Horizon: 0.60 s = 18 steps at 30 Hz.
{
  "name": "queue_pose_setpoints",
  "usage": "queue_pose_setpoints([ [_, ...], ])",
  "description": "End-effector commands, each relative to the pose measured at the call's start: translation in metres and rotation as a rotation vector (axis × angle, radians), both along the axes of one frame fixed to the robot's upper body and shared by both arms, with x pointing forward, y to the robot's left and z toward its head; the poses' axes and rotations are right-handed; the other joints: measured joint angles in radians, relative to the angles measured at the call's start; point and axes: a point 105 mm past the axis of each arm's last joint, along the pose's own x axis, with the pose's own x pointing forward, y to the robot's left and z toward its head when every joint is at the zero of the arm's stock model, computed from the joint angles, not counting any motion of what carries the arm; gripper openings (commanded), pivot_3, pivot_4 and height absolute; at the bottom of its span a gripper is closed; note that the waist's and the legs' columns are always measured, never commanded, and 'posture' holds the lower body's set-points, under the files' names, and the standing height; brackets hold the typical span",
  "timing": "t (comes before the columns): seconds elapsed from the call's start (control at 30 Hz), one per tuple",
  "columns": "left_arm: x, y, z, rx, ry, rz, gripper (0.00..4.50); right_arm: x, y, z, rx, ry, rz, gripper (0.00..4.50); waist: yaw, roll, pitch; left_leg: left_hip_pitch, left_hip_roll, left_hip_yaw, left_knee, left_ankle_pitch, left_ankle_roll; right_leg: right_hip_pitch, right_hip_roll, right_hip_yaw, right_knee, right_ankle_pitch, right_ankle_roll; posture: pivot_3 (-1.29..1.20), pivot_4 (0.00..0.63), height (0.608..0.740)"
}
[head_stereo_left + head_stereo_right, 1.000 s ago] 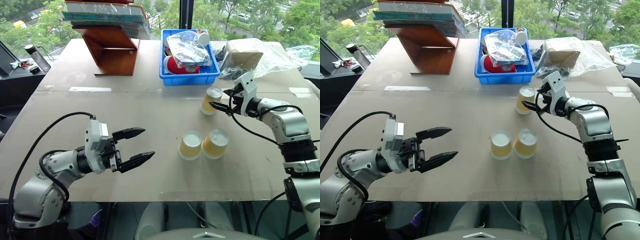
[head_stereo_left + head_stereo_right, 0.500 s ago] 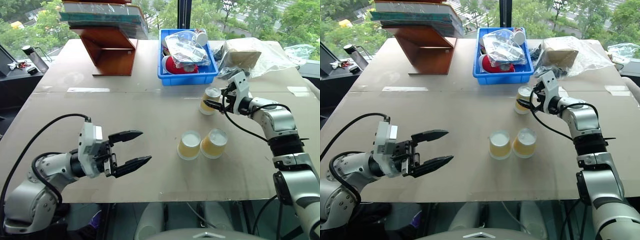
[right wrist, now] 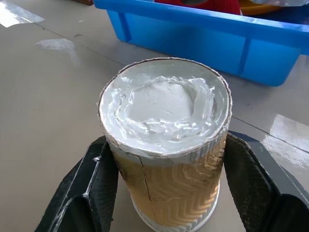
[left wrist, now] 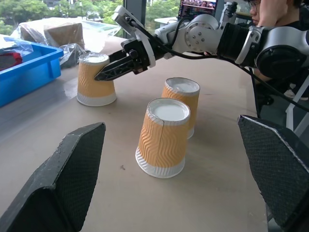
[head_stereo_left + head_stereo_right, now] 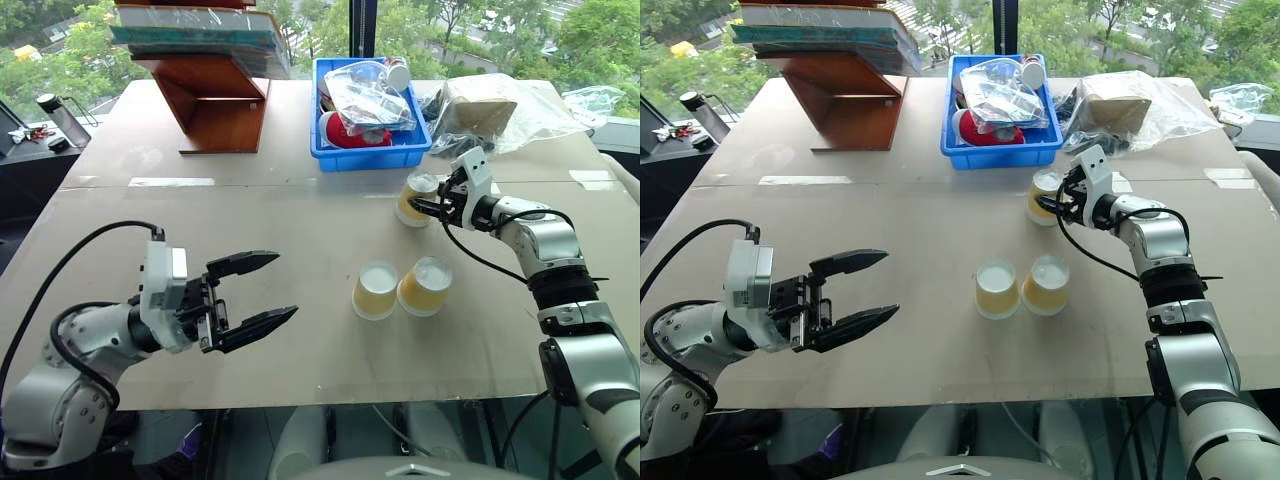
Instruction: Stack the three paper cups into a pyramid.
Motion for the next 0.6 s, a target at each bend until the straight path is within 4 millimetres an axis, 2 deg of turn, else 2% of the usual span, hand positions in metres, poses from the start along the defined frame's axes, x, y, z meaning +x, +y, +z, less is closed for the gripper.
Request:
queue_pose_setpoints([
  [0.03, 0.0, -0.003, 0.006, 0.001, -0.043, -0.002, 4.5, -0.002, 0.004, 0.028, 0.021, -0.103, 0.046, 3.26, 0.0, 0.0, 0.0, 0.0, 0.0, 0.0, 0.0, 0.0, 0.0, 0.0, 0.0, 0.0, 0.0, 0.0, 0.0, 0.0, 0.15, 0.74],
  [0.13, 0.001, -0.006, 0.006, -0.003, -0.04, -0.006, 4.5, -0.004, 0.002, 0.033, 0.024, -0.127, 0.05, 3.26, 0.0, 0.0, 0.0, 0.0, 0.0, 0.0, 0.0, 0.0, 0.0, 0.0, 0.0, 0.0, 0.0, 0.0, 0.0, 0.0, 0.15, 0.74],
  [0.27, 0.0, -0.011, 0.005, -0.01, -0.014, -0.036, 4.5, -0.02, -0.003, 0.058, 0.054, -0.185, 0.113, 3.26, 0.004, 0.001, 0.0, -0.001, 0.0, 0.0, 0.0, 0.0, 0.0, -0.001, 0.0, 0.0, 0.0, 0.0, 0.0, 0.0, 0.15, 0.74],
  [0.47, -0.002, -0.015, -0.001, 0.005, 0.007, -0.053, 4.5, -0.079, -0.003, 0.091, 0.039, -0.202, 0.31, 3.26, 0.008, 0.001, 0.001, -0.003, 0.0, -0.001, -0.001, 0.0, 0.0, -0.002, -0.001, -0.001, -0.001, 0.0, 0.0, 0.0, 0.15, 0.74],
  [0.6, 0.002, -0.016, -0.006, 0.02, -0.035, -0.027, 4.5, -0.119, -0.003, 0.098, 0.006, -0.168, 0.41, 3.26, 0.009, 0.001, 0.001, -0.002, 0.0, -0.001, -0.001, -0.001, 0.001, -0.002, -0.001, -0.001, -0.002, 0.0, 0.0, 0.0, 0.15, 0.74],
])
